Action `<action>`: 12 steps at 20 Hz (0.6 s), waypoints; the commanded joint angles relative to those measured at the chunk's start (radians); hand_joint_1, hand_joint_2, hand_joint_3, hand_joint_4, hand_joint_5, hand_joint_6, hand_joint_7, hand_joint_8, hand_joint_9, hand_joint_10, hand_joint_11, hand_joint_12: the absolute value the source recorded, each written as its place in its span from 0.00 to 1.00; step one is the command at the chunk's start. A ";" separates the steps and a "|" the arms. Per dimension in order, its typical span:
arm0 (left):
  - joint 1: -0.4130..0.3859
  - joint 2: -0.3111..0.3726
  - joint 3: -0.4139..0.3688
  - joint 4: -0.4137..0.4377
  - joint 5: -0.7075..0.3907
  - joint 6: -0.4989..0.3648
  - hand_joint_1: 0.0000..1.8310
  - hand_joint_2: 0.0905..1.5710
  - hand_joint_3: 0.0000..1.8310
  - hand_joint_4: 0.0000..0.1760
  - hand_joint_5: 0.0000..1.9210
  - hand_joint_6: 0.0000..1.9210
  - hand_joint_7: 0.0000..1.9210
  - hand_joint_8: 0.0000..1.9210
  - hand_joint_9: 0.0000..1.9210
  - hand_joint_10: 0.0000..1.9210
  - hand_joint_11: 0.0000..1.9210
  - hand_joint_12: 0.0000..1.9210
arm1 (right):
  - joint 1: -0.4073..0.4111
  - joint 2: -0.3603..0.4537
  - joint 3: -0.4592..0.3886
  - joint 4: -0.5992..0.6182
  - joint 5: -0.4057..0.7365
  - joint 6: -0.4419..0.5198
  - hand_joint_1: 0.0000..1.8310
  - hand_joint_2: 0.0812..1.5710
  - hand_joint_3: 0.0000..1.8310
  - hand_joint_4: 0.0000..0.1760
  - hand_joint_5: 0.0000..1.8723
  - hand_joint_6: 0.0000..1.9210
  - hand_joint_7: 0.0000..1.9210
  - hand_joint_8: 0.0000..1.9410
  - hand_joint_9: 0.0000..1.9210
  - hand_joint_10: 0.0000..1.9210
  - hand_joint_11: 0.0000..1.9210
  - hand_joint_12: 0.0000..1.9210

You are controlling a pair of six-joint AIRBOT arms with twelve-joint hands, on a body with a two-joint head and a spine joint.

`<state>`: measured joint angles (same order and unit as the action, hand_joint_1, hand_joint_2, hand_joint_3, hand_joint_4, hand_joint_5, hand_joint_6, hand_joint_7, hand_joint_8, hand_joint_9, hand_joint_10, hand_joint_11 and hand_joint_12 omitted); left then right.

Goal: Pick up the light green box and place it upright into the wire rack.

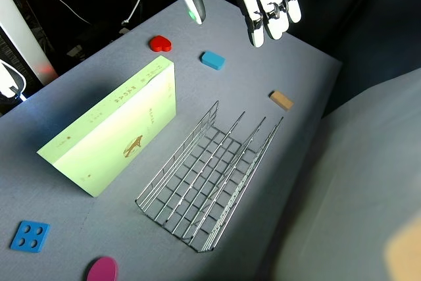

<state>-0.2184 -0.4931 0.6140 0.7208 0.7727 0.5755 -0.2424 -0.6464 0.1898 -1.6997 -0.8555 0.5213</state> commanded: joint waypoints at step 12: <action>-0.012 0.002 0.000 0.054 -0.047 0.006 0.14 0.67 0.01 0.00 0.07 0.00 0.06 0.00 0.05 0.00 0.00 0.25 | 0.027 -0.020 -0.002 -0.060 0.002 -0.039 0.08 0.59 0.00 0.00 0.06 0.00 0.06 0.00 0.05 0.00 0.00 0.35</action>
<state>-0.2184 -0.4931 0.6140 0.7216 0.7876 0.5793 -0.2165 -0.6739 0.1902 -1.6550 -0.8486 0.4561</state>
